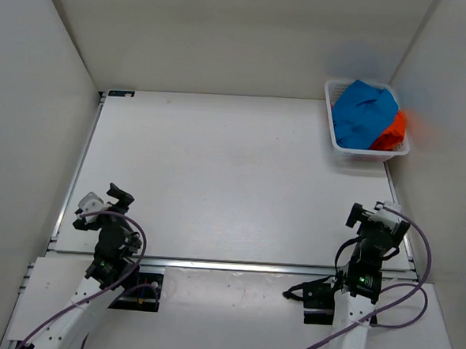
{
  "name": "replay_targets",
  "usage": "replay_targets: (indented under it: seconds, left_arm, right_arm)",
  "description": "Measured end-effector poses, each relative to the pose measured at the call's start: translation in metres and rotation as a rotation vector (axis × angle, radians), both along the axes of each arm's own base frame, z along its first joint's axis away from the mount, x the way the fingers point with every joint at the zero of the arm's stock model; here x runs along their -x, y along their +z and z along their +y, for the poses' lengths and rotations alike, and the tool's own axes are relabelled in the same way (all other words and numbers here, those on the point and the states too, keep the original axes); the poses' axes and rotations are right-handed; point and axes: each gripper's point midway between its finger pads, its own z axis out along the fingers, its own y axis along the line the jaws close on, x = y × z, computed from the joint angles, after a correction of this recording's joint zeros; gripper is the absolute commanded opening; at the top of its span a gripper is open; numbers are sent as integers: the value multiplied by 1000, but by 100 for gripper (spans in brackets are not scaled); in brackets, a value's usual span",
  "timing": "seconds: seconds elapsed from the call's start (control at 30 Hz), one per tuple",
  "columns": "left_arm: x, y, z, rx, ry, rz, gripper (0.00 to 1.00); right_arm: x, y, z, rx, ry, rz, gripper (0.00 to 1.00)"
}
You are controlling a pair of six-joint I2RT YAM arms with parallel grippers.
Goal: Fold and stack the t-shirts
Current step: Grab crumpled tshirt from bin with the right arm
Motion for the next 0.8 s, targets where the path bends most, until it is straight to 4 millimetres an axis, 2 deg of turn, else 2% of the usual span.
replay_targets:
  seconds: [0.1,0.27,0.33,0.43,0.5,0.53,0.7,0.8]
  left_arm:
    - [0,0,0,-1,0,0,98]
    - [0,0,-1,0,-4,0,99]
    - [0,1,-2,-1,-9,0,99]
    - [-4,4,-8,-34,-51,11,99]
    - [-10,6,-14,-91,-108,38,98]
    - [-13,7,-18,-123,-139,53,98]
    - [-25,19,-33,-310,-256,107,98]
    - [-39,26,-47,-438,-336,226,99]
  right_arm:
    - [-11,6,28,30,156,38,100]
    - [-25,44,72,50,369,-1,100]
    - [-32,53,84,32,424,-24,100]
    - [-50,53,103,-43,512,14,99]
    - [-65,54,113,-105,544,88,99]
    - [-74,60,119,-127,557,113,99]
    - [-124,107,142,-166,593,182,99]
    - [-149,130,141,-183,584,202,99]
